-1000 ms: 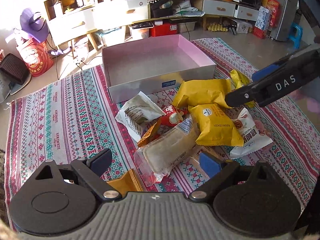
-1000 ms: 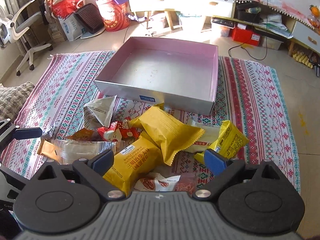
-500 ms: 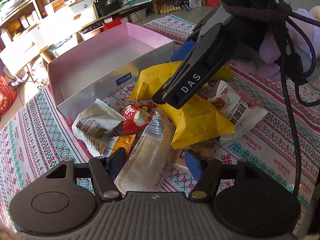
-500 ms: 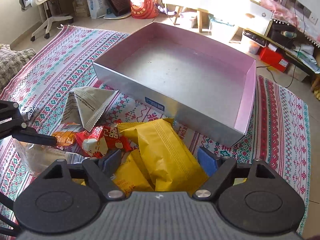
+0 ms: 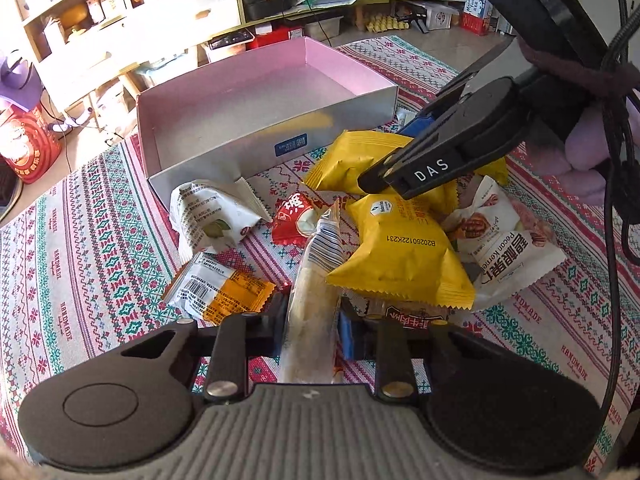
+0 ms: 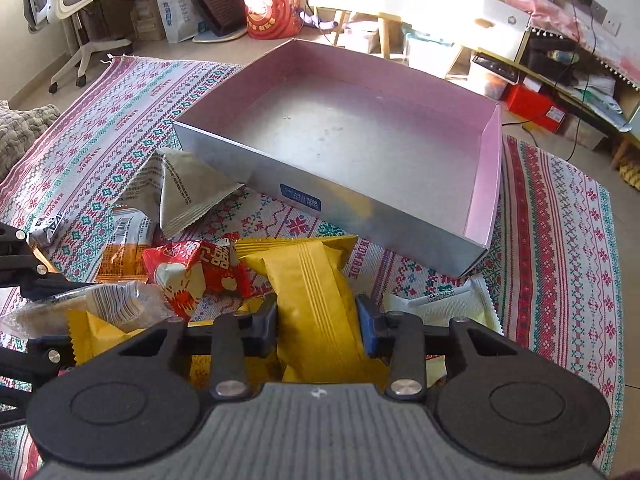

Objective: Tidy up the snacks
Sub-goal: 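Carry the bread roll and yellow bag into the pink box and open both tools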

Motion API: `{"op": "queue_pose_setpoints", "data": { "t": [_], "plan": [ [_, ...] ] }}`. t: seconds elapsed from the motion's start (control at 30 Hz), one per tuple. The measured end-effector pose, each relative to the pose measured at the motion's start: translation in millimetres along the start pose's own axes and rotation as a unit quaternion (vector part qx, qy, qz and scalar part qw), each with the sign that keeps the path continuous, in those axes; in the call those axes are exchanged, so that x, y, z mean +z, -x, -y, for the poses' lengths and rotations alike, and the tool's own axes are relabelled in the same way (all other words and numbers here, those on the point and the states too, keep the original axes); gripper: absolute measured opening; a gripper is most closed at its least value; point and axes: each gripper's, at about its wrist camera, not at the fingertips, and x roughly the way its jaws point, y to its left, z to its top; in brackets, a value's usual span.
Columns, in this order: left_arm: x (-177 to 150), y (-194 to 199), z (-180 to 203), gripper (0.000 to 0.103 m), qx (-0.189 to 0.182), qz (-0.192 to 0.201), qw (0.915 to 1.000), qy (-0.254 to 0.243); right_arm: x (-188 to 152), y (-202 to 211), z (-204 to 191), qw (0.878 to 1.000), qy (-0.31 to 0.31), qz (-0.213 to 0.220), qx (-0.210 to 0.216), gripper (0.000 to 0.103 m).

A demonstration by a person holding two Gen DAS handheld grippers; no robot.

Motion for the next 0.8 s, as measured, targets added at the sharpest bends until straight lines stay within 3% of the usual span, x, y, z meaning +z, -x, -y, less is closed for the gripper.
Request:
{"op": "queue_pose_setpoints", "data": {
  "t": [0.33, 0.8],
  "plan": [
    [-5.6, 14.1, -13.1, 0.025, -0.03, 0.013, 0.9963, 0.079, 0.5, 23.4, 14.4, 0.998, -0.051, 0.024, 0.01, 0.034],
    [-6.4, 30.3, -32.8, 0.024, -0.087, 0.037, 0.9804, 0.173, 4.3, 40.0, 26.6, 0.993, -0.102, 0.046, 0.043, 0.034]
  ]
}}
